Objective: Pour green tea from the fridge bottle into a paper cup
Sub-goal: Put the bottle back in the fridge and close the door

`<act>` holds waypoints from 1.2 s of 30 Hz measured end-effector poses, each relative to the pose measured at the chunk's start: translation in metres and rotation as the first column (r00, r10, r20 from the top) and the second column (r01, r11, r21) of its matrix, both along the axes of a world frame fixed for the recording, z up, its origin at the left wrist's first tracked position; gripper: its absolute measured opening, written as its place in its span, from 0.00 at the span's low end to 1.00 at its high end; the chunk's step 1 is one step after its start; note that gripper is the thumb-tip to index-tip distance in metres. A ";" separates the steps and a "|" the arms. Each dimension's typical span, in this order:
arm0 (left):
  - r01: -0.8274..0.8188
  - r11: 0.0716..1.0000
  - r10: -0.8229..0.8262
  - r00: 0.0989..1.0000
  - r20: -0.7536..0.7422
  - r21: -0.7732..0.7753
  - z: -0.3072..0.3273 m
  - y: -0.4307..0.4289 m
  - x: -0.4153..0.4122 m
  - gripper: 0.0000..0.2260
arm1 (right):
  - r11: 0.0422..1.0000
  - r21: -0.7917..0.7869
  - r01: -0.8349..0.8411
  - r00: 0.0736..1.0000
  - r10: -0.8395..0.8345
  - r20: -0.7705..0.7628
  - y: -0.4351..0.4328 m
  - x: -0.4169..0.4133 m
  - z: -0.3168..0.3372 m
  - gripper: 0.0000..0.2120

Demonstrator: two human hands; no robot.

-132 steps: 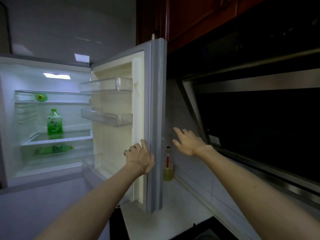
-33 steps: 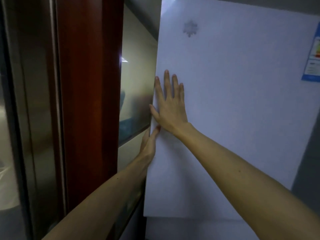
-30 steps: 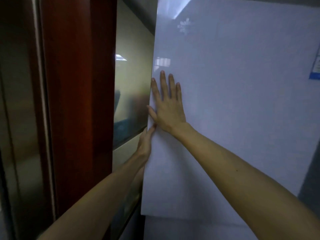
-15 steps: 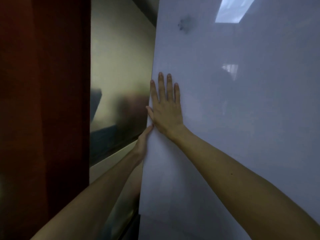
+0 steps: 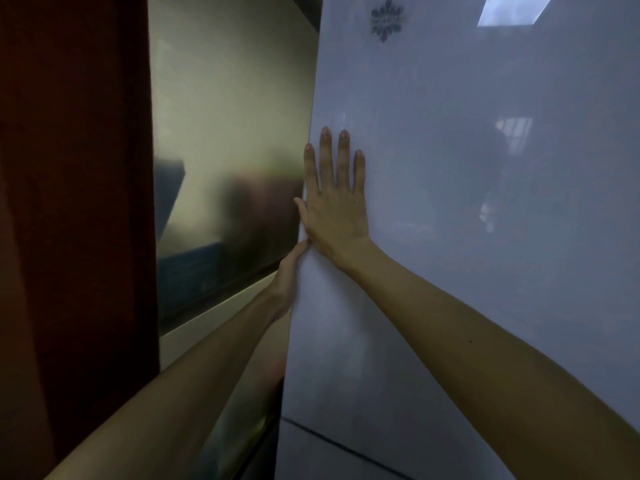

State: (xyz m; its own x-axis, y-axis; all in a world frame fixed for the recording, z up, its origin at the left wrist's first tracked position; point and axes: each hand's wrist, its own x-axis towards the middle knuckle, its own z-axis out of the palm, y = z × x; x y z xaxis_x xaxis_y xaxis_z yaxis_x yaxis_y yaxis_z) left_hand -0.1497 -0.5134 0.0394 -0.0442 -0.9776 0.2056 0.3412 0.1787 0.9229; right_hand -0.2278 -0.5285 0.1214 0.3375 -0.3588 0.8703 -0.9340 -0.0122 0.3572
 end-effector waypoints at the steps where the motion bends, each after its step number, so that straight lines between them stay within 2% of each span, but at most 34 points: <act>1: 0.004 1.000 -0.003 1.000 0.011 -0.009 0.001 0.003 0.000 0.19 | 1.000 0.006 0.003 1.000 -0.003 0.002 0.001 0.000 0.001 0.38; 5: -0.013 0.999 0.016 0.998 0.063 -0.049 0.002 0.009 -0.001 0.20 | 0.999 0.047 0.004 1.000 -0.004 -0.005 0.005 0.000 0.002 0.38; 8: -0.010 0.998 0.018 0.990 0.139 -0.060 0.001 0.018 0.000 0.24 | 0.996 0.088 -0.012 1.000 0.013 -0.001 0.011 -0.008 0.003 0.37; 13: 0.016 0.997 0.002 0.968 0.251 -0.070 0.001 0.045 0.012 0.24 | 0.975 0.222 -0.025 0.999 0.030 -0.021 0.041 -0.022 0.004 0.35; 19: 0.125 0.984 -0.063 0.914 0.402 -0.130 -0.001 0.087 0.020 0.19 | 0.915 0.401 0.036 0.984 -0.102 0.145 0.104 -0.036 -0.013 0.32; 21: 0.133 0.979 -0.043 0.880 0.473 -0.158 -0.010 0.095 0.025 0.25 | 0.891 0.451 0.047 0.964 -0.159 0.213 0.132 -0.040 -0.021 0.32; 23: 0.151 0.981 -0.066 0.845 0.530 -0.118 -0.024 0.097 0.027 0.32 | 0.852 0.522 0.047 0.940 -0.215 0.266 0.164 -0.044 -0.032 0.31; 27: 0.134 0.990 -0.057 0.686 0.725 -0.049 -0.041 0.138 0.019 0.40 | 0.771 0.631 0.088 0.901 -0.331 0.279 0.223 -0.049 -0.057 0.30; 31: 0.166 0.984 -0.006 0.402 0.916 -0.067 -0.043 0.199 0.008 0.33 | 0.675 0.725 0.135 0.851 -0.454 0.264 0.281 -0.057 -0.076 0.29; 36: 0.243 0.954 0.121 0.222 0.967 -0.175 -0.040 0.251 -0.011 0.28 | 0.613 0.764 0.203 0.788 -0.565 0.243 0.356 -0.080 -0.087 0.29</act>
State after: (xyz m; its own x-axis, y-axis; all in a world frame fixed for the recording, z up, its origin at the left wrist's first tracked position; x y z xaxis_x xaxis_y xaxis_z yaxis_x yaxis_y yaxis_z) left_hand -0.1603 -0.2624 -0.0004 -0.4417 -0.8816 0.1662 -0.7522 0.4649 0.4671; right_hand -0.3077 -0.1725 0.0339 -0.3121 -0.8915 0.3284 -0.9462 0.3228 -0.0230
